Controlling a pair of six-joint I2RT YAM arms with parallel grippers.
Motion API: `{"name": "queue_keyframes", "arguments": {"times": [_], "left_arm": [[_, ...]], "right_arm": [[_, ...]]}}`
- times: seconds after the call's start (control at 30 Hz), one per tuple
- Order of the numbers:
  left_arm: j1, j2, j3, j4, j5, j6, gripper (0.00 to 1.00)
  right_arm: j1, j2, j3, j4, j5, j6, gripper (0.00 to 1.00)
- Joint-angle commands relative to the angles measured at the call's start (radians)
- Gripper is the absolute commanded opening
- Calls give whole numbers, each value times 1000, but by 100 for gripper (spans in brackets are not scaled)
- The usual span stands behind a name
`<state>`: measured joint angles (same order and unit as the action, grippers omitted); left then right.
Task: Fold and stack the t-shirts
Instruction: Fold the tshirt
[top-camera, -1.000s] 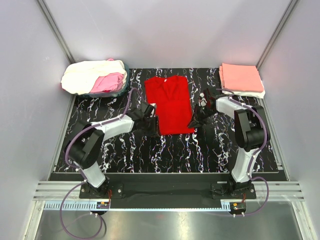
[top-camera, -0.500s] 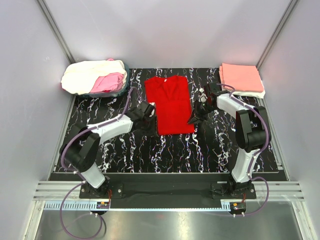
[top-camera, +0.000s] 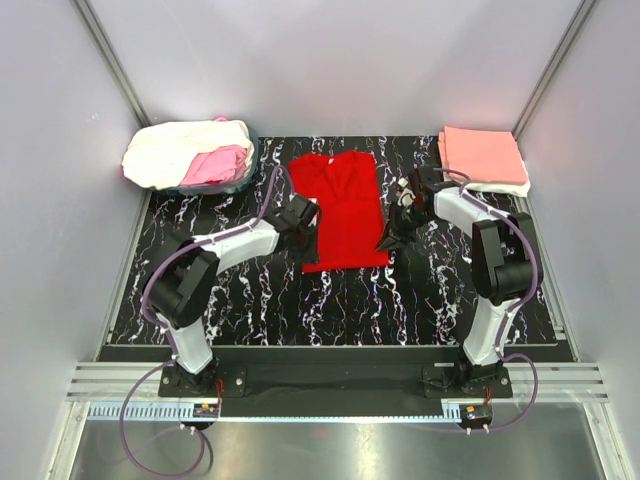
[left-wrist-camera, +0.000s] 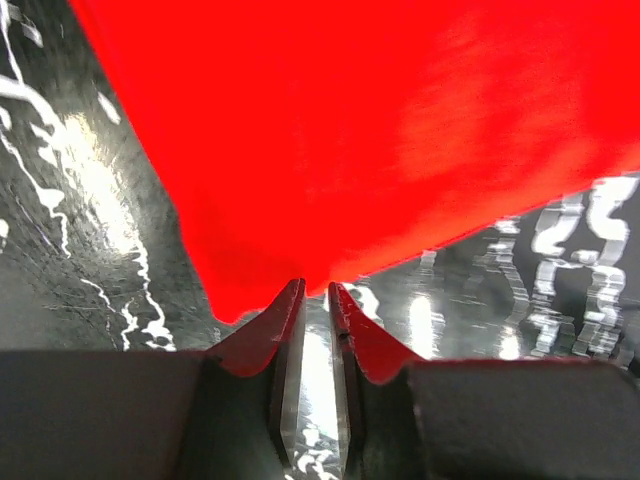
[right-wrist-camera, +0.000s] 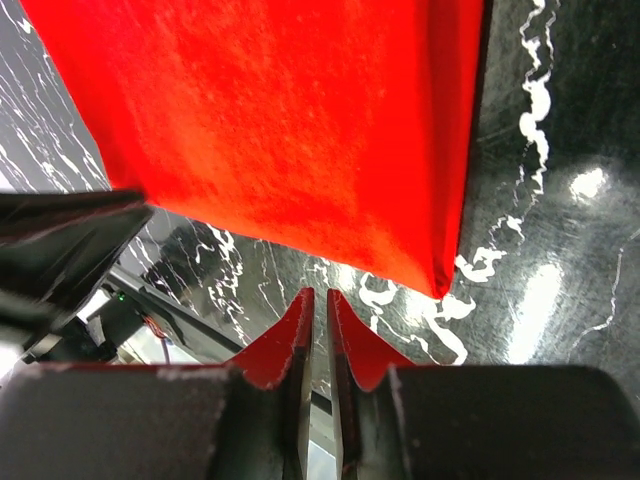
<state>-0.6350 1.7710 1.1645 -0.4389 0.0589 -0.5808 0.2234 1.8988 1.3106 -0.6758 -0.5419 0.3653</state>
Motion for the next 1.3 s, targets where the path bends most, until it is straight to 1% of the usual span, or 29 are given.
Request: {"name": "queue_keyframes", "arguments": {"times": [0.0,0.07,0.27,0.47,0.53,0.7,0.83,0.87,0.9,0.93,0.97,1.0,1.03,1.07,1.13,1.27], "left_arm": [[1,-1,-54,32,-36,-1,20],[1,2,-97,54,-37,-4,20],[1,13,-144,71,-42,9,19],[3,7,-144,66,-51,21,19],[4,8,-146,66,-48,19,19],[4,-11,-163,68,-47,19,19],[4,-48,-195,59,-50,25,18],[3,-83,-200,58,-48,27,19],[3,-108,-207,57,-45,27,30],[3,-135,-215,51,-42,21,42],[1,-193,-215,43,-45,19,50],[1,-223,-212,36,-50,19,62],[1,-249,-206,7,-56,19,69],[1,-290,-200,-7,-85,16,75],[3,-327,-192,-35,-96,18,84],[20,-409,-229,-20,-76,-1,85]], "right_arm": [[-13,-63,-7,-19,0,-32,16],[-22,-60,-10,-13,3,-31,16],[-42,-15,-39,31,11,-14,15],[-58,39,-97,74,42,-12,13],[-61,36,-115,76,77,-11,12],[-67,22,-168,76,103,-8,12],[-67,-29,-206,62,117,-2,12],[-67,-68,-218,47,125,0,15],[-67,-93,-223,38,135,0,18],[-68,-119,-228,30,163,3,43],[-67,-174,-237,25,169,1,56],[-67,-200,-240,21,172,6,69],[-65,-236,-240,16,172,6,80],[-65,-248,-240,4,172,6,82],[-67,-268,-238,-4,157,6,85],[-67,-274,-260,18,105,24,84]]}}
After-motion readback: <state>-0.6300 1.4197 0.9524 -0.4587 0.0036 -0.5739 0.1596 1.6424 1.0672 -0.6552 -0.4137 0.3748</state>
